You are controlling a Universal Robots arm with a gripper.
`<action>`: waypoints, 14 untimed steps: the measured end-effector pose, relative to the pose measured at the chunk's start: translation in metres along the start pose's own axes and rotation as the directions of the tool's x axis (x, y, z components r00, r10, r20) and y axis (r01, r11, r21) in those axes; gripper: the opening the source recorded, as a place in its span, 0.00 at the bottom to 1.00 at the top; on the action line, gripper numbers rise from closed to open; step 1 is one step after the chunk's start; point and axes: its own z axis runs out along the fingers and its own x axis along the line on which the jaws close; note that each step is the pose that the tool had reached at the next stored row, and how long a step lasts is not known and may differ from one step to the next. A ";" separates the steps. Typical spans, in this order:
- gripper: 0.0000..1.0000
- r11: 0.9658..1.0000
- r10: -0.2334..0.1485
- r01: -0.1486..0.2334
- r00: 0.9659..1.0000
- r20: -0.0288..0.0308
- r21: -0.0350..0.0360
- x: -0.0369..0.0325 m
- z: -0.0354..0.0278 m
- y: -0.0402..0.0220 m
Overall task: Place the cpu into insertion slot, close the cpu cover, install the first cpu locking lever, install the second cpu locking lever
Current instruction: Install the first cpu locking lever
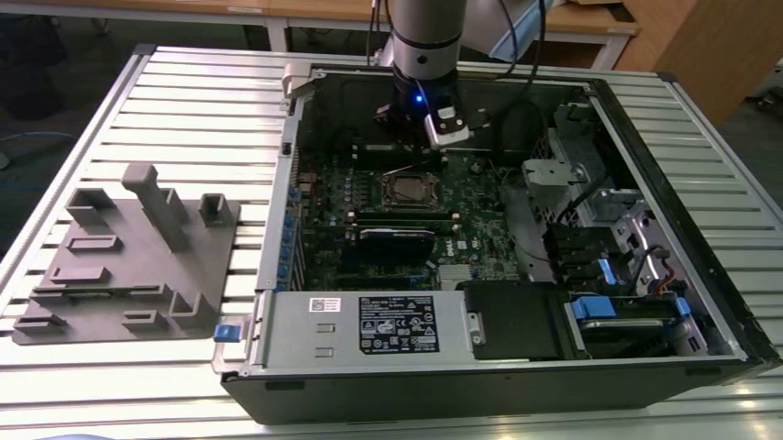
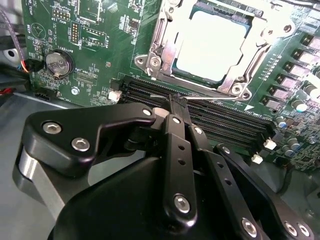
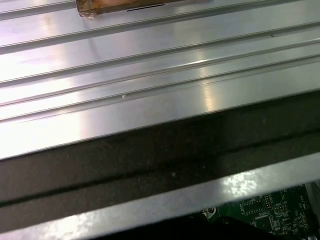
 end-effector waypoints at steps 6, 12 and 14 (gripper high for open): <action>0.11 0.999 0.039 -0.039 0.999 0.005 0.002 0.0002 0.0009 0.0004; 0.11 0.999 0.052 -0.052 0.999 0.007 0.003 0.0005 0.0011 0.0005; 0.11 0.999 0.053 -0.053 0.999 0.006 0.000 0.0013 0.0010 0.0003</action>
